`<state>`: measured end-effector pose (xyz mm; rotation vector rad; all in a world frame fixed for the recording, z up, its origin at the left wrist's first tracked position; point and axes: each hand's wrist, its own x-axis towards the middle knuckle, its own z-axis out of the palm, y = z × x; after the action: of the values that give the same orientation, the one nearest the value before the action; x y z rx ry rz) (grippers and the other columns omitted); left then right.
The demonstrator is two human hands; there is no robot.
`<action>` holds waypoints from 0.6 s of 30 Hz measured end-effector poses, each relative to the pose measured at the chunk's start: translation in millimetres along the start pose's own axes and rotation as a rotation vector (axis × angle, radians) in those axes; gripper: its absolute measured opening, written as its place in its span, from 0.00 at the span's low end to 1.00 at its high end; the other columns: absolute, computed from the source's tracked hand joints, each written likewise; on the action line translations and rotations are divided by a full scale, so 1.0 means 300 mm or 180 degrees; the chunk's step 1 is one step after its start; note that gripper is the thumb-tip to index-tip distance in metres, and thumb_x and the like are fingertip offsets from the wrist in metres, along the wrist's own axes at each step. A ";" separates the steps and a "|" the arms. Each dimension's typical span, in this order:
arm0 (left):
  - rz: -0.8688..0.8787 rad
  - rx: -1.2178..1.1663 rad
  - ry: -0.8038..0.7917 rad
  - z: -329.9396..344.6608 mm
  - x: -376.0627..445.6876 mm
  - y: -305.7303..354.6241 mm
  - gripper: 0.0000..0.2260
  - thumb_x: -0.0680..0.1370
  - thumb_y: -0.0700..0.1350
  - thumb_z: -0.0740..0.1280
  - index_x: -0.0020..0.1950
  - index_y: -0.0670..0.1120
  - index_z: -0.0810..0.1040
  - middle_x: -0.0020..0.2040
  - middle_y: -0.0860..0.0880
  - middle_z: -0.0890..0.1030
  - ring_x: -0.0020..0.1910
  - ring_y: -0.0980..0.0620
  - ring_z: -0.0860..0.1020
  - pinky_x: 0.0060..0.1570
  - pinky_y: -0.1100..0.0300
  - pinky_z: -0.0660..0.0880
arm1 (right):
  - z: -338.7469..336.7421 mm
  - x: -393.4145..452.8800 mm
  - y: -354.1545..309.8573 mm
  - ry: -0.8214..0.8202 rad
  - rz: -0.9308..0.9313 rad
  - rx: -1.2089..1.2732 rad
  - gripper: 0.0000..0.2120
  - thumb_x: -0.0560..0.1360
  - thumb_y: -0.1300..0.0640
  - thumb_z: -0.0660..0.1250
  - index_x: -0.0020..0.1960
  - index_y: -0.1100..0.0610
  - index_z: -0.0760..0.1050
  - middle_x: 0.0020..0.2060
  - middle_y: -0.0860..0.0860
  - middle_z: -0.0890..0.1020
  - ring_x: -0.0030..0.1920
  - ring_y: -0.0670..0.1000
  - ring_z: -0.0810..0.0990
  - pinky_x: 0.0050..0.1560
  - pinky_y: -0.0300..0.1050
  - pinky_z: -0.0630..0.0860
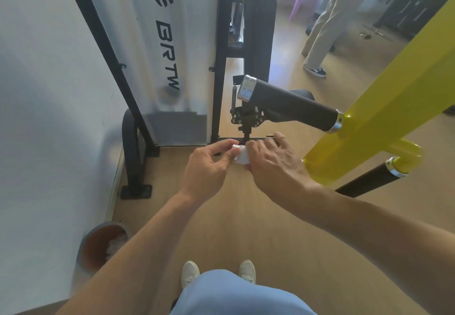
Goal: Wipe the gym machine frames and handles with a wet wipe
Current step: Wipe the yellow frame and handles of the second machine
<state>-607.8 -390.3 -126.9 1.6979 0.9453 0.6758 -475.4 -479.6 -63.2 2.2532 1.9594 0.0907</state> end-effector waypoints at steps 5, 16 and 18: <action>-0.0079 -0.0024 -0.0009 0.009 0.004 -0.009 0.13 0.77 0.63 0.67 0.58 0.64 0.82 0.54 0.68 0.82 0.59 0.61 0.80 0.58 0.57 0.80 | -0.043 -0.079 0.057 -0.0958 0.0402 -0.1759 0.14 0.80 0.58 0.55 0.63 0.64 0.65 0.51 0.59 0.80 0.54 0.61 0.78 0.74 0.66 0.53; -0.0031 -0.0012 0.0024 -0.009 0.011 -0.010 0.10 0.79 0.58 0.67 0.58 0.60 0.83 0.51 0.66 0.84 0.56 0.65 0.80 0.57 0.61 0.77 | -0.017 -0.008 0.022 -0.0322 0.0159 -0.0202 0.12 0.79 0.60 0.55 0.61 0.60 0.69 0.49 0.57 0.80 0.53 0.60 0.78 0.74 0.58 0.57; -0.0017 0.0041 -0.0007 -0.002 0.005 -0.014 0.12 0.78 0.61 0.66 0.59 0.61 0.82 0.52 0.68 0.82 0.59 0.63 0.79 0.60 0.58 0.78 | -0.046 -0.053 0.053 -0.0781 0.0386 -0.1027 0.15 0.80 0.59 0.54 0.65 0.61 0.66 0.52 0.57 0.79 0.55 0.60 0.77 0.76 0.63 0.51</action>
<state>-608.7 -388.1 -130.7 1.7064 0.9541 0.6655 -464.2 -496.5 -46.1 2.0606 1.5597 0.1273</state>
